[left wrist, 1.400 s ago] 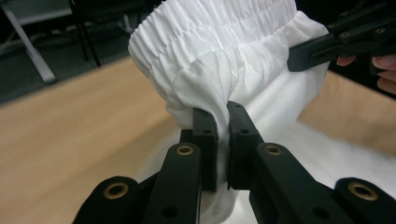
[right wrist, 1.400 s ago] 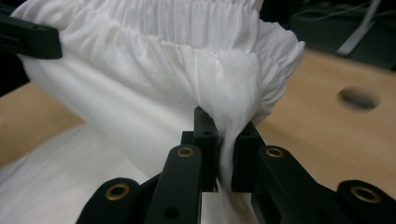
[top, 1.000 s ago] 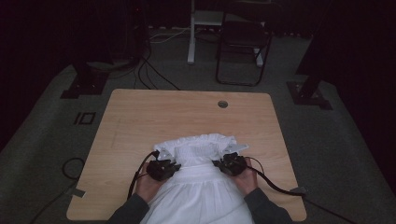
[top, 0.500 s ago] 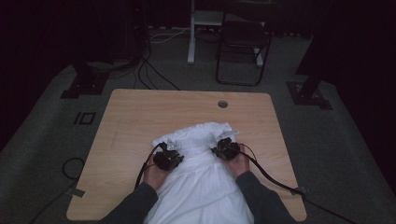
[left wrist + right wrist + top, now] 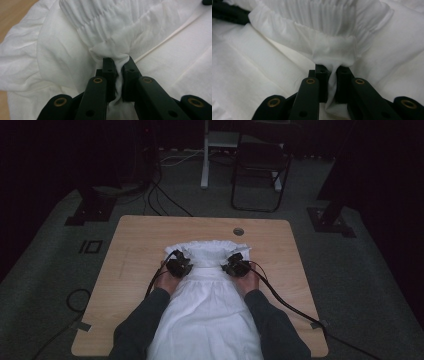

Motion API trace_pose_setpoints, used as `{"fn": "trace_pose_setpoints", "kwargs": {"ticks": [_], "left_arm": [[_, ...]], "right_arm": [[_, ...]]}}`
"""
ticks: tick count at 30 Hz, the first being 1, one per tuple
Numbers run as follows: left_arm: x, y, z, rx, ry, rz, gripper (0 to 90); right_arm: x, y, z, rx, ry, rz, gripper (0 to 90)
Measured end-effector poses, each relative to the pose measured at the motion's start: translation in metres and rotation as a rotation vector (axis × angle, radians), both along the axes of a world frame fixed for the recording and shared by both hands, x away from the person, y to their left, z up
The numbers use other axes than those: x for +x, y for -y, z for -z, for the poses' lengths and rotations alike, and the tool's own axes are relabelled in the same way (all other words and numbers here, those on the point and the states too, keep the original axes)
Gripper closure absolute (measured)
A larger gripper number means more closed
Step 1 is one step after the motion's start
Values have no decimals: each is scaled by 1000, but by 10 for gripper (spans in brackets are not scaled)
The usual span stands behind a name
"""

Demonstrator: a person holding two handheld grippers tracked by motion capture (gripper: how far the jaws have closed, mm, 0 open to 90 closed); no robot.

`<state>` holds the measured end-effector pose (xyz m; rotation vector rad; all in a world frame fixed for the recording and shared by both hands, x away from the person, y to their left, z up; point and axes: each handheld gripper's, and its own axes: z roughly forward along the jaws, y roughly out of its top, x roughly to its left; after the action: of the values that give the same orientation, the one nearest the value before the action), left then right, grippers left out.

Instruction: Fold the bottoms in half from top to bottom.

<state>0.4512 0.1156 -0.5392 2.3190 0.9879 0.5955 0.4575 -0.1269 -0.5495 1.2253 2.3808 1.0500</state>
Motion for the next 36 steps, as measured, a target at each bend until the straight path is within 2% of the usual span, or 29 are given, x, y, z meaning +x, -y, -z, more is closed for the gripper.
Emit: {"fn": "trace_pose_setpoints", "kwargs": {"ticks": [3,5,7,9,11,13,15,16,17,18,20,21,24,27,28,31,33,34,35,36], "left_arm": [[11,7,-1,32,13,-15,835],[15,11,-1,55,29,-25,836],[22,14,-1,60,33,-45,836],[26,15,-1,61,33,-60,836],[26,15,-1,50,34,-75,835],[23,16,0,57,45,-73,836],[21,14,-3,40,33,-70,841],[19,11,-5,22,39,-65,845],[17,8,-8,4,44,-57,850],[14,4,-13,-33,45,-54,854],[5,-5,-30,-115,65,-34,857],[2,-8,-37,-143,76,-28,858],[-20,-13,-68,-239,130,-10,858],[-44,-15,-92,-286,168,26,858],[-55,-16,-99,-298,179,47,857],[-78,-17,-104,-303,177,76,856],[-91,-19,-95,-316,124,90,856],[-95,-18,-90,-307,101,94,856],[-100,-17,-81,-279,81,102,855],[-105,-15,-69,-230,53,109,855]], "right_arm": [[10,0,-1,-5,1,28,831],[15,-3,-1,-18,19,57,832],[21,-6,-1,-44,37,76,832],[27,-8,-2,-53,35,98,832],[30,-9,-3,-67,34,102,832],[30,-9,-3,-65,35,96,836],[28,-8,-5,-74,36,77,844],[27,-7,-7,-77,40,71,847],[24,-5,-10,-75,51,61,849],[22,-3,-15,-64,65,50,850],[13,4,-31,-30,104,23,851],[9,7,-39,-15,126,12,851],[-5,13,-60,-4,189,-16,851],[-26,22,-84,28,262,-37,851],[-32,25,-89,37,273,-39,851],[-54,31,-100,57,304,-76,850],[-71,34,-97,46,297,-106,850],[-77,34,-93,35,292,-116,850],[-82,34,-89,28,281,-126,849],[-87,34,-82,19,266,-138,849]]}}
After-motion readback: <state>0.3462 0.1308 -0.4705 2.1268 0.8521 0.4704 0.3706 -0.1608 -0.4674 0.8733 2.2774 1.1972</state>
